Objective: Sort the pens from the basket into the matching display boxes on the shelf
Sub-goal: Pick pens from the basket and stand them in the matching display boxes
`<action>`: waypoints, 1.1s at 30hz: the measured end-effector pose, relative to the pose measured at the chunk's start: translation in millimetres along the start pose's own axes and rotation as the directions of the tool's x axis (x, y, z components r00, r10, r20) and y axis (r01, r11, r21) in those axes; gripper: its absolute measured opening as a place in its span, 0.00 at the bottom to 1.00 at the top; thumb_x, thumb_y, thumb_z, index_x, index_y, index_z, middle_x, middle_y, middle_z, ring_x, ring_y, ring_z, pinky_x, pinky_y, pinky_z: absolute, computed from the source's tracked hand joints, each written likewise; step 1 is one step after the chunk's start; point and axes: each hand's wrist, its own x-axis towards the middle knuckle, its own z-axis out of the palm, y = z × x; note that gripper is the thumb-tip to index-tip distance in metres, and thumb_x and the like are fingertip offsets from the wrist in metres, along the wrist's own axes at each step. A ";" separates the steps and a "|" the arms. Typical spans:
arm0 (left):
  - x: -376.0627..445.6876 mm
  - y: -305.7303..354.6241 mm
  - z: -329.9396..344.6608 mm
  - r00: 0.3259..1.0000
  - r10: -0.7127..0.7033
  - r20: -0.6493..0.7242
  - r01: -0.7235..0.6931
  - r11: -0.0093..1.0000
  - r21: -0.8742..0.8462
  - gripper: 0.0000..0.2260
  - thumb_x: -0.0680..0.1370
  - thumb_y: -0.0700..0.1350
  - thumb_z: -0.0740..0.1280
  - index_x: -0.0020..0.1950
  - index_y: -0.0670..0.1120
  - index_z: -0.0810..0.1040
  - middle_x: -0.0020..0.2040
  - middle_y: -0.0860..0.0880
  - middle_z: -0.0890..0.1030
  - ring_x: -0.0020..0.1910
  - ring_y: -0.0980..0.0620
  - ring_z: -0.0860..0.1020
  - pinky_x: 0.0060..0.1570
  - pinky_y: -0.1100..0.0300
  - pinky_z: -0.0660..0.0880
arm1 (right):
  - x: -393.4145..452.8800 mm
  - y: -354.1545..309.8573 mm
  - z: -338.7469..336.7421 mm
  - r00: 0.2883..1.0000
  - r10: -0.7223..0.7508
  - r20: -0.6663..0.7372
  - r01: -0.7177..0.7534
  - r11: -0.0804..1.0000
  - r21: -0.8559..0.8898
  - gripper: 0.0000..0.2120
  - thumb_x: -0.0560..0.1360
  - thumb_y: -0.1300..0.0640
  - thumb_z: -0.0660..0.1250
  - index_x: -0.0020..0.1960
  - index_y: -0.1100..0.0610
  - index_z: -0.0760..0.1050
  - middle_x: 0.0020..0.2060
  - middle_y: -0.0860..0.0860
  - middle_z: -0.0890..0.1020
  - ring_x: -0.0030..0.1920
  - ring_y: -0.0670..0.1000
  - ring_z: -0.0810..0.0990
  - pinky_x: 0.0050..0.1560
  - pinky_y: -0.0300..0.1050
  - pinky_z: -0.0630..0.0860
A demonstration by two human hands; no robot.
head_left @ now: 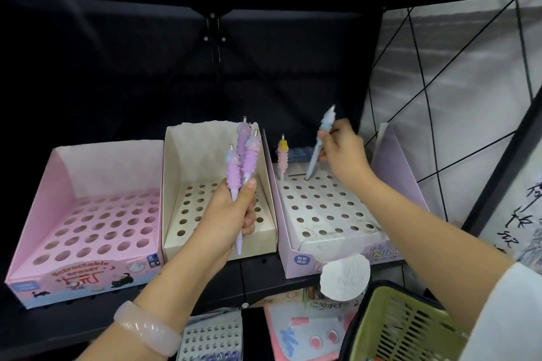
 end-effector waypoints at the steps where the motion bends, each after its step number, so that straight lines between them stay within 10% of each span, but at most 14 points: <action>1: -0.1 -0.5 -0.6 1.000 0.002 0.004 -0.002 1.000 0.005 0.10 0.80 0.45 0.59 0.40 0.45 0.68 0.25 0.55 0.67 0.22 0.58 0.63 0.20 0.67 0.62 | 3.4 0.4 -2.3 0.998 -0.007 -0.063 0.007 1.000 -0.005 0.11 0.80 0.53 0.58 0.55 0.60 0.68 0.43 0.58 0.81 0.42 0.58 0.81 0.46 0.54 0.79; 10: 1.9 -3.1 0.2 1.000 0.010 0.018 -0.010 1.000 0.006 0.07 0.80 0.45 0.59 0.43 0.46 0.69 0.26 0.54 0.67 0.22 0.58 0.63 0.20 0.68 0.62 | -3.2 25.3 5.2 0.973 0.083 0.216 -0.025 0.965 -0.260 0.11 0.78 0.55 0.62 0.55 0.62 0.70 0.45 0.60 0.81 0.44 0.59 0.81 0.48 0.54 0.78; 14: 0.9 -3.3 -1.3 1.000 0.015 0.019 -0.015 1.000 -0.010 0.05 0.80 0.44 0.60 0.45 0.46 0.70 0.27 0.54 0.67 0.22 0.58 0.63 0.20 0.68 0.62 | -2.9 13.3 4.0 0.993 0.075 0.096 -0.039 0.943 -0.330 0.17 0.75 0.55 0.68 0.60 0.62 0.70 0.47 0.56 0.79 0.46 0.54 0.78 0.42 0.41 0.69; 17: -0.1 -3.4 -0.5 0.999 0.047 0.028 -0.047 0.999 0.008 0.05 0.80 0.43 0.60 0.44 0.46 0.71 0.26 0.55 0.67 0.22 0.58 0.63 0.20 0.68 0.62 | -15.1 -20.0 5.3 0.998 -0.048 -0.037 0.044 0.994 -0.101 0.12 0.75 0.52 0.67 0.55 0.57 0.74 0.46 0.50 0.80 0.47 0.50 0.78 0.43 0.39 0.70; 21: -0.1 -3.0 1.9 0.999 0.051 0.016 -0.051 0.999 -0.006 0.05 0.80 0.45 0.61 0.45 0.47 0.72 0.27 0.54 0.67 0.22 0.58 0.63 0.20 0.68 0.62 | -43.0 -57.7 12.9 0.906 -0.069 0.417 -0.082 0.939 0.333 0.07 0.77 0.51 0.64 0.46 0.53 0.77 0.36 0.47 0.81 0.35 0.42 0.78 0.40 0.37 0.77; 27: -1.8 -1.1 11.9 0.997 0.069 0.025 -0.070 0.996 0.051 0.07 0.80 0.47 0.58 0.49 0.46 0.73 0.28 0.51 0.68 0.21 0.58 0.64 0.20 0.66 0.61 | -55.5 -60.1 12.2 0.852 -0.057 0.520 -0.204 0.880 0.430 0.06 0.76 0.60 0.65 0.52 0.61 0.76 0.41 0.53 0.82 0.41 0.47 0.80 0.46 0.37 0.79; 33: -0.3 6.2 25.0 0.993 0.064 -0.104 -0.060 0.997 0.044 0.06 0.82 0.45 0.56 0.49 0.46 0.71 0.33 0.47 0.78 0.21 0.57 0.70 0.20 0.65 0.69 | -24.0 -45.4 -22.7 0.987 0.054 0.151 -0.134 0.795 0.592 0.07 0.80 0.59 0.59 0.55 0.61 0.70 0.42 0.54 0.80 0.39 0.50 0.83 0.39 0.40 0.81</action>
